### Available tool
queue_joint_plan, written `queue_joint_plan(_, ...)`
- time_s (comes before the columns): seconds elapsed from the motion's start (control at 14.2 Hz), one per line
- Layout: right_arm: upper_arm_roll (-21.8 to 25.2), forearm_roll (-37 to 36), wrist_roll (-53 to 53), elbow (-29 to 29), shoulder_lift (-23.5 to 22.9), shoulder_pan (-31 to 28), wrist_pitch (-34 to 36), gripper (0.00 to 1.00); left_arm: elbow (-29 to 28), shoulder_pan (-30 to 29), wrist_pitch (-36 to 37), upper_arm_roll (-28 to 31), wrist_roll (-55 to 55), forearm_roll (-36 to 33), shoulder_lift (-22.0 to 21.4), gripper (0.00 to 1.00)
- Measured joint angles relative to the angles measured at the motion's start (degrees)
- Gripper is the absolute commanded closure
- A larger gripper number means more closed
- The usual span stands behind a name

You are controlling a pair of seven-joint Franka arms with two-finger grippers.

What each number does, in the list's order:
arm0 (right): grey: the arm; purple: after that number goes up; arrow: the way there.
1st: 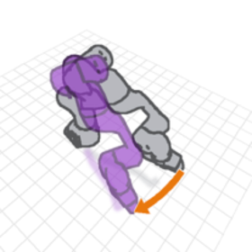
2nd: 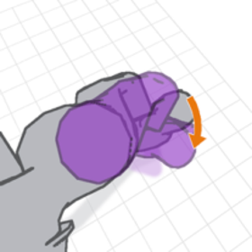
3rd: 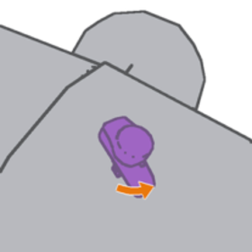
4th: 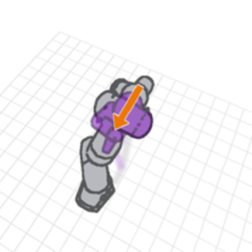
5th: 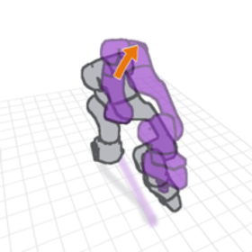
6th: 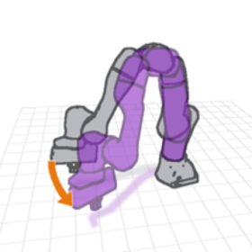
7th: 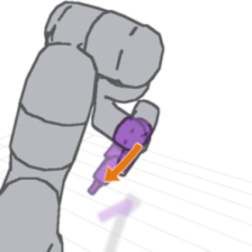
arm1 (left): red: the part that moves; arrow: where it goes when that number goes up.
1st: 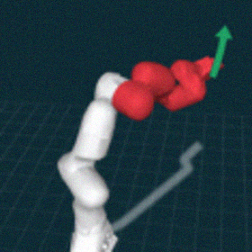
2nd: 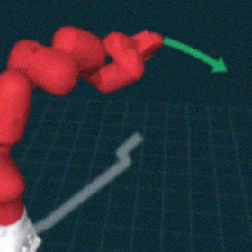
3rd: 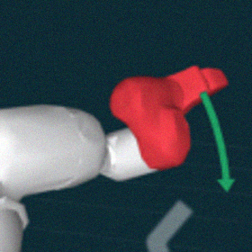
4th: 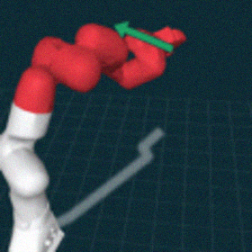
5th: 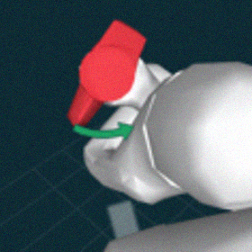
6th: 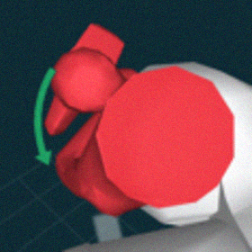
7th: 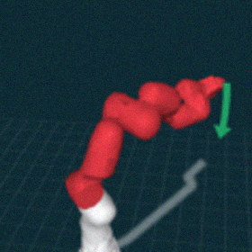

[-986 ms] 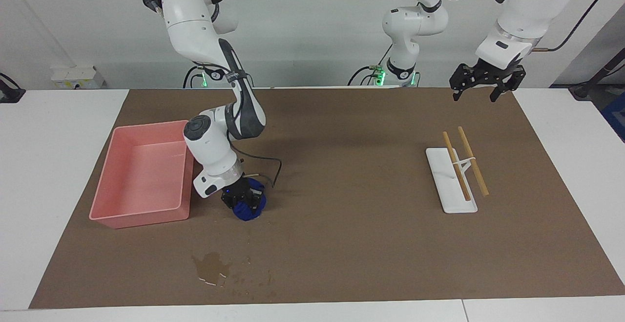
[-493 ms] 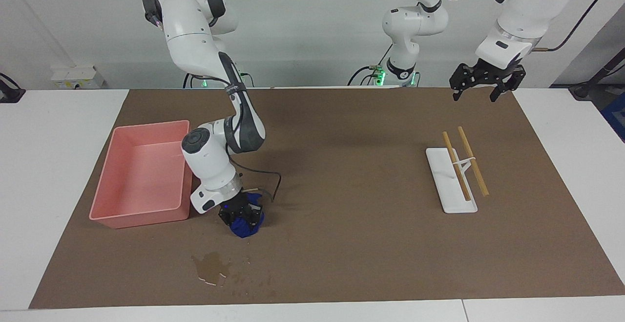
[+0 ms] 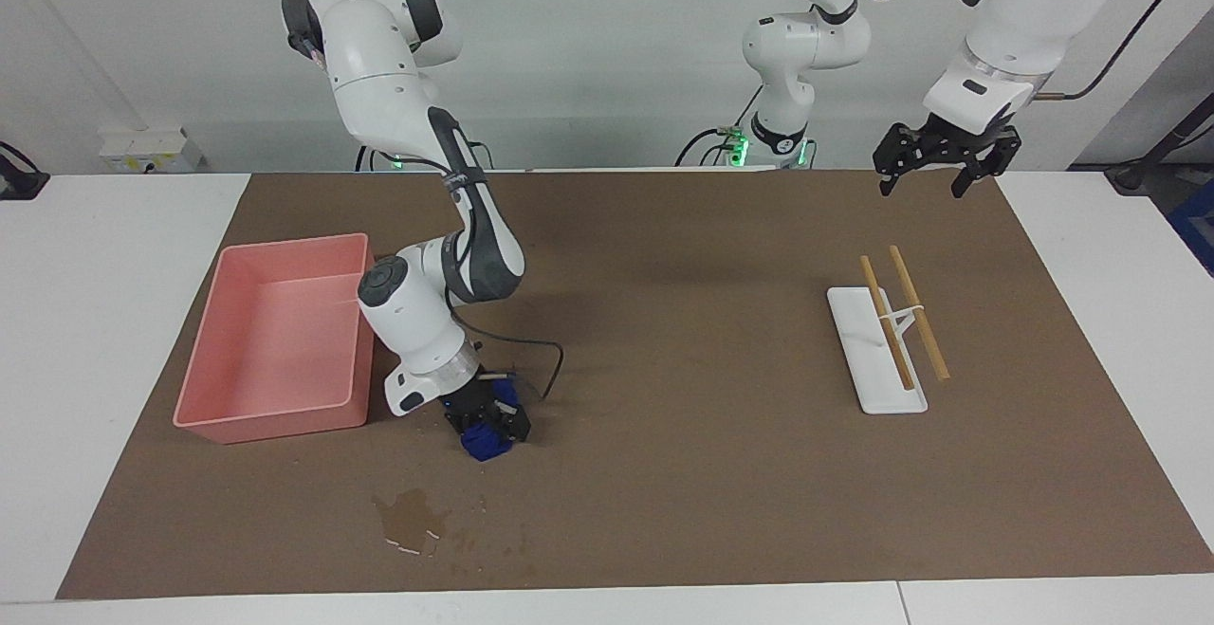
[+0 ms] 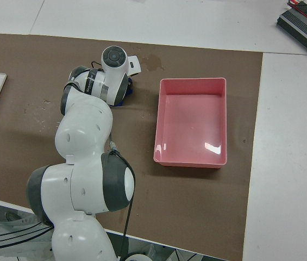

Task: Wipe water with towel using both arms
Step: 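Wipe the water spill with the towel in the right gripper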

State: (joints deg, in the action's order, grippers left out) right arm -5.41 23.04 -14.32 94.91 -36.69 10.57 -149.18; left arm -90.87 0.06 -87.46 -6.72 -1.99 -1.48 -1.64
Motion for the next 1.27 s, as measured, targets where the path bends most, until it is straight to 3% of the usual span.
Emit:
queue_joint_plan(0.28,-0.01,0.41,-4.67,-0.02,0.03,0.76,1.08,1.00,0.00,0.00,0.02,0.00,0.00,0.00,0.00,0.00)
queue_joint_plan(0.63,-0.04,0.41,-11.90,1.43,1.87,2.45,8.43,1.00,0.00,0.00,0.03,0.00,0.00,0.00,0.00,0.00)
queue_joint_plan(0.99,-0.18,0.45,-16.73,7.94,6.17,5.32,8.79,1.00,0.00,0.00,0.04,0.00,0.00,0.00,-0.01,0.00)
queue_joint_plan(1.27,-0.23,0.48,-16.77,17.43,13.32,5.34,10.09,1.00,0.00,0.00,0.05,0.00,0.00,0.00,-0.01,0.00)
